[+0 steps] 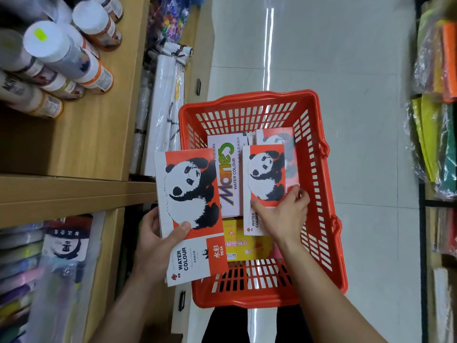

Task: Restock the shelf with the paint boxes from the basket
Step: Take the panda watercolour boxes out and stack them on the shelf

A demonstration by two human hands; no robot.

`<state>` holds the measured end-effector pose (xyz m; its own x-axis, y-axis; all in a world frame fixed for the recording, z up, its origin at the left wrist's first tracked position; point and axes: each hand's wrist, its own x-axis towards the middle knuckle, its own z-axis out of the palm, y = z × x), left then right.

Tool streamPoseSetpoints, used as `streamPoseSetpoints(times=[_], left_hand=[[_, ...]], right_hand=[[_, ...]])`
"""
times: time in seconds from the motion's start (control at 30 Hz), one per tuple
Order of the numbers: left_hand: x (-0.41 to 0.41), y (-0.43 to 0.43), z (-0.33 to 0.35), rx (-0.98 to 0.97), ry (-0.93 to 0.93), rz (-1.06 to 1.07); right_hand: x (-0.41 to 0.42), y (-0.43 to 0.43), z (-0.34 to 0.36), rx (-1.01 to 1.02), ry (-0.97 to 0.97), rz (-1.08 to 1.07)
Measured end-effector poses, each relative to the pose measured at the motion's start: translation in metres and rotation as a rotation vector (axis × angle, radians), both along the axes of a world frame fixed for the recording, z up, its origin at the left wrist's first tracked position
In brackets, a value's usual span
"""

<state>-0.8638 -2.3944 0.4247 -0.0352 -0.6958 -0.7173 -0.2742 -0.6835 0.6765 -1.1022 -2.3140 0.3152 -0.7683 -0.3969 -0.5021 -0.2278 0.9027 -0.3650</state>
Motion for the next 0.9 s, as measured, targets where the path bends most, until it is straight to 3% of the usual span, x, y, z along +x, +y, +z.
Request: streamPoseSetpoints(times=[0.13, 0.27, 0.4, 0.57, 0.67, 0.9], left_hand=[[0.000, -0.001, 0.001, 0.004, 0.012, -0.004], [0.001, -0.003, 0.001, 0.015, 0.013, -0.010], [0.002, -0.004, 0.000, 0.020, 0.014, -0.011], [0.003, -0.005, -0.004, 0.036, 0.020, -0.018], [0.001, -0.005, -0.005, 0.031, 0.025, -0.026], [-0.005, -0.004, -0.002, 0.016, 0.017, -0.028]], right_hand=[[-0.006, 0.016, -0.005, 0.037, -0.070, -0.025], [0.001, 0.031, -0.007, -0.045, -0.150, -0.012], [-0.003, 0.029, -0.006, -0.147, -0.289, -0.143], [-0.011, 0.006, -0.009, -0.216, -0.231, -0.142], [-0.011, -0.002, -0.006, -0.207, -0.196, -0.269], [-0.017, 0.001, 0.012, -0.183, -0.358, -0.348]])
